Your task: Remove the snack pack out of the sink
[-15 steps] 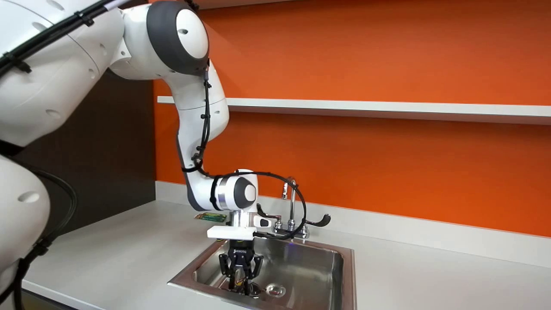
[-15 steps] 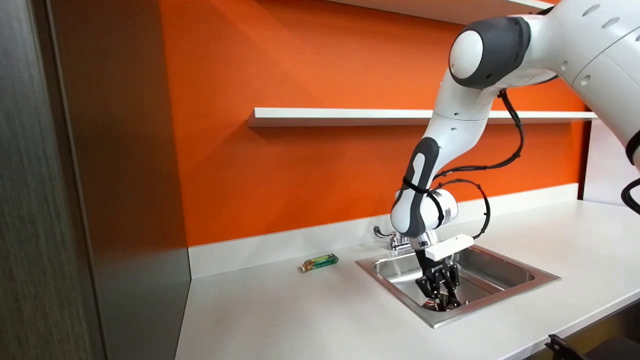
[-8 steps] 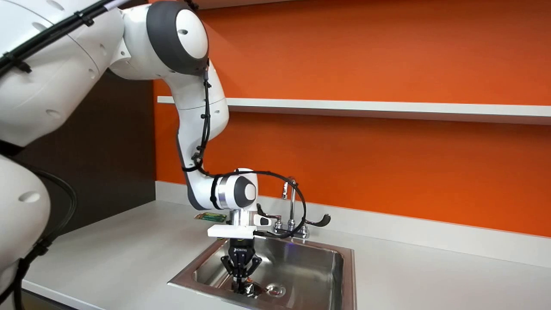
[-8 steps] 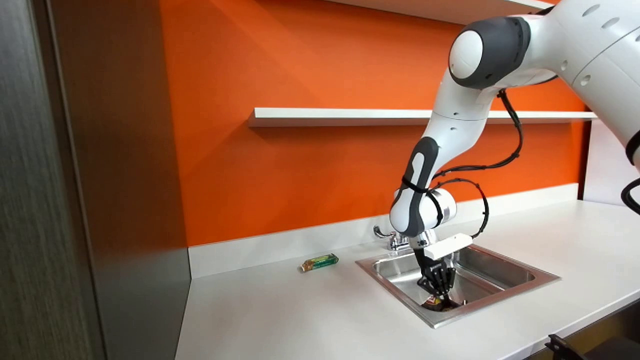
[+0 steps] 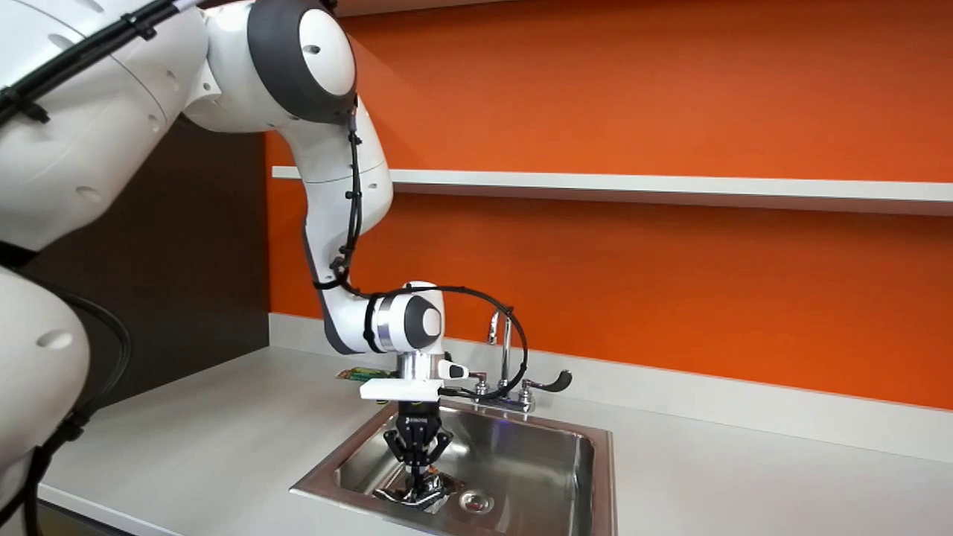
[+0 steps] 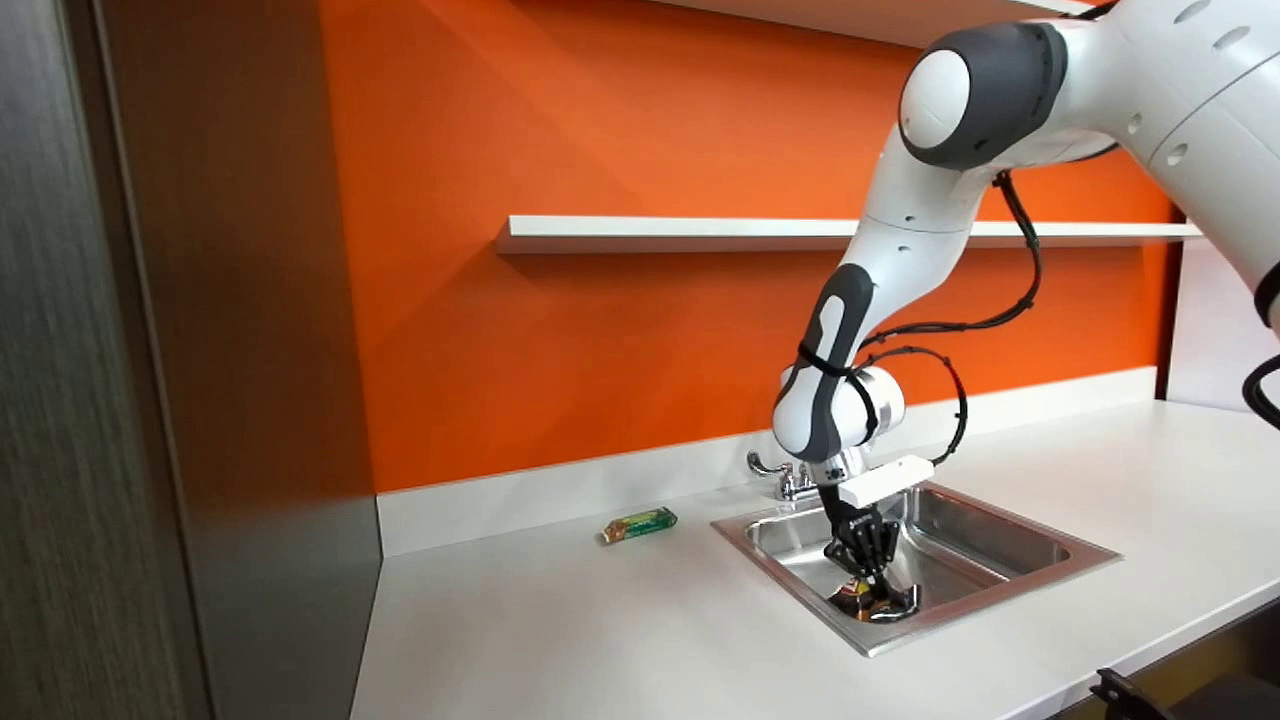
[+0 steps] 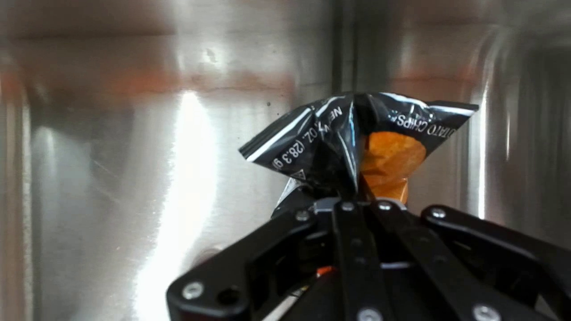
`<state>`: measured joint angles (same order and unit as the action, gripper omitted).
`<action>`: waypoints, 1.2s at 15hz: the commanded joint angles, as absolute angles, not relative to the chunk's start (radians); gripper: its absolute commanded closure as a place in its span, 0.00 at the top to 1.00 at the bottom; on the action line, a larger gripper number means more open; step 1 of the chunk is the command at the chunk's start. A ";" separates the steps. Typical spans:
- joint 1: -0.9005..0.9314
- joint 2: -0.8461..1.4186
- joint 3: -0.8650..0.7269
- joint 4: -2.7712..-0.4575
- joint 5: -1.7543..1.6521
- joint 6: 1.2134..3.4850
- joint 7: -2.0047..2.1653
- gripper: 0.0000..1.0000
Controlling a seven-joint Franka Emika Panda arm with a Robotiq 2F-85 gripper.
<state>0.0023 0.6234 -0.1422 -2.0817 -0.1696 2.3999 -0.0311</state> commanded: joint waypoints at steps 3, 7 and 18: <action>0.015 0.514 -0.144 -2.118 -0.207 2.379 0.004 0.00; 0.029 0.426 -0.139 -2.144 -0.229 2.350 0.010 0.00; 0.100 0.254 -0.035 -2.193 -0.265 2.199 -0.005 0.00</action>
